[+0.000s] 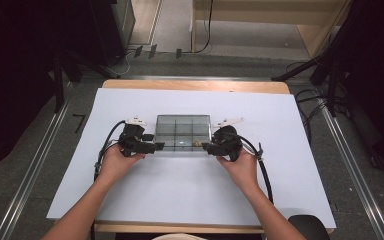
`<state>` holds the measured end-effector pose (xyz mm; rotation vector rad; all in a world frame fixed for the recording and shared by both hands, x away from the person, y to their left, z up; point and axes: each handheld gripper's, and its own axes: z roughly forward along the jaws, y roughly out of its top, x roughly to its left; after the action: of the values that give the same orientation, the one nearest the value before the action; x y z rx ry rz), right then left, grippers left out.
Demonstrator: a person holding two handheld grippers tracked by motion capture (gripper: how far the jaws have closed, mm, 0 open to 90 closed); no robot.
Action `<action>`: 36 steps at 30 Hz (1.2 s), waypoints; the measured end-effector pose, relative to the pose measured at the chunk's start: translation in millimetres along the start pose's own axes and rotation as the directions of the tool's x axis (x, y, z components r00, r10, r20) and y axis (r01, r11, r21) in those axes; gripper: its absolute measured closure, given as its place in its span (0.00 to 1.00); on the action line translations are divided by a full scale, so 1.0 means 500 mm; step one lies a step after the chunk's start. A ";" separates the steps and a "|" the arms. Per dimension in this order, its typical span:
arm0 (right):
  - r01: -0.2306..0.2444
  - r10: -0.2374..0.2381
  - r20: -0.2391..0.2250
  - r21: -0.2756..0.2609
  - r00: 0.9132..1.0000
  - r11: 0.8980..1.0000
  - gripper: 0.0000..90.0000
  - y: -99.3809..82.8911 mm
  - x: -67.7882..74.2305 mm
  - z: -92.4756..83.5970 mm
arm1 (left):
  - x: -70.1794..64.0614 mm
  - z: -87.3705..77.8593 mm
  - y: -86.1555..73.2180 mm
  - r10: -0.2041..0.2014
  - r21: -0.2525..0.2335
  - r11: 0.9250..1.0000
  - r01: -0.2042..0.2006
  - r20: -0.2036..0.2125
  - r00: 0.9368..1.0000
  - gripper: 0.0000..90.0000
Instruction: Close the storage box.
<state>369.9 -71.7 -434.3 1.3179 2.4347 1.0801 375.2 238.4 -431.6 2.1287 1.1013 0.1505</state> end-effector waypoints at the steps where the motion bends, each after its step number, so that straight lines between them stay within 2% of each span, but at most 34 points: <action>1: 0.000 0.000 0.000 0.000 1.000 1.000 0.61 0.000 0.000 0.000 | 0.000 0.000 0.000 0.000 0.000 1.000 0.000 0.000 1.000 0.42; 23: -0.008 0.008 -0.004 0.014 1.000 1.000 0.61 -0.018 0.003 0.003 | -0.007 0.010 -0.006 0.036 0.031 0.999 -0.036 0.010 0.999 0.41; 32: -0.011 0.011 -0.003 0.026 1.000 1.000 0.61 -0.023 0.005 0.004 | -0.005 0.011 -0.011 0.023 0.031 0.999 -0.023 0.019 1.000 0.42; 36: 0.004 -0.004 -0.004 0.038 1.000 0.999 0.61 -0.026 0.006 0.005 | -0.005 0.011 -0.011 0.022 0.031 0.999 -0.023 0.018 1.000 0.42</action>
<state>360.6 -72.6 -444.0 1.3229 2.4715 1.0412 372.2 235.7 -438.5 2.1667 1.0765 0.1255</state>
